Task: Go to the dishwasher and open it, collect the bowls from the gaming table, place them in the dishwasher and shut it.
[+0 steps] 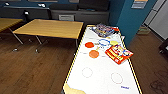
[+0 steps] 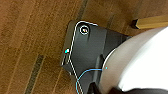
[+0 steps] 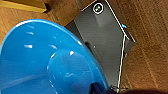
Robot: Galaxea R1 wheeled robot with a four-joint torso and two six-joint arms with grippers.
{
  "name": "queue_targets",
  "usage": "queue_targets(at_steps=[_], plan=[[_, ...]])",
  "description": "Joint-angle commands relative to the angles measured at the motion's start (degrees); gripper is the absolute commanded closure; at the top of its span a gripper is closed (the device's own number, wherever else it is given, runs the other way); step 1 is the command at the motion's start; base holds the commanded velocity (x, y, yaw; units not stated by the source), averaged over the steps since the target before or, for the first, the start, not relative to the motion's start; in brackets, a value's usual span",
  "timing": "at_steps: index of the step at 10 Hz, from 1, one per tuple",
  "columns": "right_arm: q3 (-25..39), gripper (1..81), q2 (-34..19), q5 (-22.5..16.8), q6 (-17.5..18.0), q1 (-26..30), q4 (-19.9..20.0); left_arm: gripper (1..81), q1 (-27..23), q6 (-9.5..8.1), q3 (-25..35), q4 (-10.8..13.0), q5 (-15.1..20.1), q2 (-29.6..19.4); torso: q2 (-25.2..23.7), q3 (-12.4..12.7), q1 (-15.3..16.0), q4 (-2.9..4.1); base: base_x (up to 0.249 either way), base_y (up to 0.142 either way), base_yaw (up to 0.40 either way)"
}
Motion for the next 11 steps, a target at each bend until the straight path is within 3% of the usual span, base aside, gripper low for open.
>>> queue_targets(at_steps=[1,3,4,5,6,9,10,11], plan=[[0.2,81.1,-1.9,-4.2,-0.1,0.3,-0.9,81.1,3.3,-0.38,-4.5,2.1,-3.1,2.9,0.0,0.0,0.0,0.0,0.0,0.0,0.0],[-1.1,81.1,-0.9,-4.3,-0.1,0.3,-1.2,81.1,4.9,-0.29,-5.2,1.7,-2.4,4.1,0.0,0.0,0.0,0.0,0.0,0.0,0.0],[-1.7,81.1,-0.5,-4.5,-0.1,0.3,-1.3,81.1,6.4,0.49,-5.2,-1.9,-1.7,5.0,0.0,0.0,0.0,0.0,0.0,0.0,0.0],[-2.3,81.1,-0.2,-4.7,-0.1,0.0,-1.3,81.1,7.8,4.06,-6.6,-4.7,-1.4,6.1,0.0,0.0,0.0,0.0,0.0,0.0,0.0],[-2.6,81.1,0.0,-4.8,-0.1,-0.1,-1.4,81.1,9.2,8.58,-7.7,-9.3,-1.3,6.9,0.0,0.0,0.0,0.0,0.0,0.0,0.0],[-3.7,81.1,1.7,-5.2,-0.1,0.0,-1.5,81.1,12.7,27.67,-15.7,-27.5,-1.4,12.2,0.0,0.0,-0.1,0.0,0.0,0.0,0.0],[-4.1,81.1,2.1,-5.5,-0.1,-0.1,-1.5,81.1,13.2,32.05,-19.1,-31.4,-1.3,14.9,0.0,0.0,-0.1,0.0,0.0,0.0,0.0],[-4.9,81.1,2.8,-6.4,-0.1,-0.3,-1.5,81.1,13.5,32.84,-21.7,-31.6,-1.1,16.8,0.0,0.0,-0.1,0.0,0.0,0.0,0.0]])
